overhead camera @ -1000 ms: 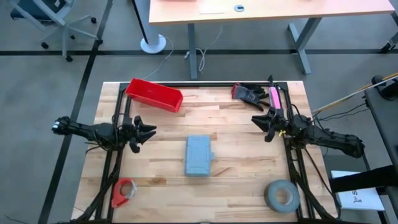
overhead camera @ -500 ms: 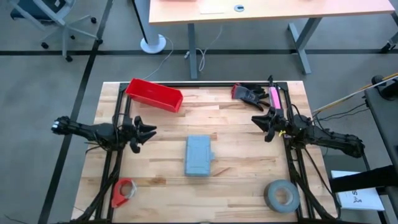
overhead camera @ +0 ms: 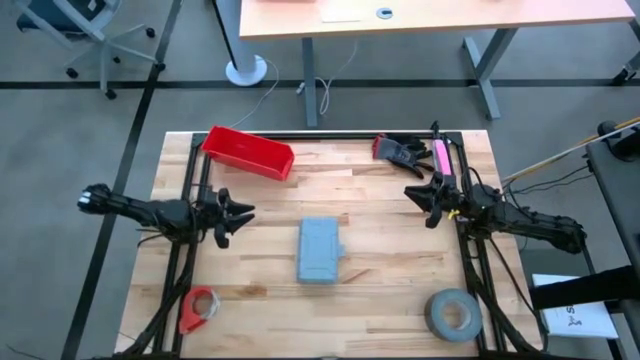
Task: Prefit tool cases
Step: Return to Home Position
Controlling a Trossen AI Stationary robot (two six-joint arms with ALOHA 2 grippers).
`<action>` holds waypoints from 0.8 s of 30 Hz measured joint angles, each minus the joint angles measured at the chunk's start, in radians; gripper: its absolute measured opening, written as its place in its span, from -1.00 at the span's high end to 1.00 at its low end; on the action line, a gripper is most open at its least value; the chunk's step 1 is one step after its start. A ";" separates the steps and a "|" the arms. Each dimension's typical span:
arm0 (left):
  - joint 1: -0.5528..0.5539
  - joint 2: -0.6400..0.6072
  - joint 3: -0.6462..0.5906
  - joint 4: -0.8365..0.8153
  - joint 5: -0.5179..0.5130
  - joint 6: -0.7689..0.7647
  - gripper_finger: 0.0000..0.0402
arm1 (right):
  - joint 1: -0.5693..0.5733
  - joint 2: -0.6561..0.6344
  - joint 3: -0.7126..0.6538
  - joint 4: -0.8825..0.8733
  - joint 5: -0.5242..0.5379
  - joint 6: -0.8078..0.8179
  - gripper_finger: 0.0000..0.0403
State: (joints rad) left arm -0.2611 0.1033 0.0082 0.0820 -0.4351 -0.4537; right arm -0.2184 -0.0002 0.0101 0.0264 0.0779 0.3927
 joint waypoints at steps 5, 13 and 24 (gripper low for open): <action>0.000 0.043 0.000 0.000 0.000 0.000 0.25 | 0.000 0.002 0.000 0.000 0.000 0.000 0.66; 0.000 0.124 0.010 -0.002 0.000 0.000 0.25 | 0.000 0.002 0.002 0.000 0.000 0.000 0.68; 0.000 0.226 0.013 0.000 0.000 0.000 0.25 | 0.000 0.003 0.002 0.001 0.000 0.000 0.78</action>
State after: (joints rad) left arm -0.2611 0.3289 0.0208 0.0818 -0.4351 -0.4534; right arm -0.2184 0.0025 0.0120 0.0269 0.0780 0.3927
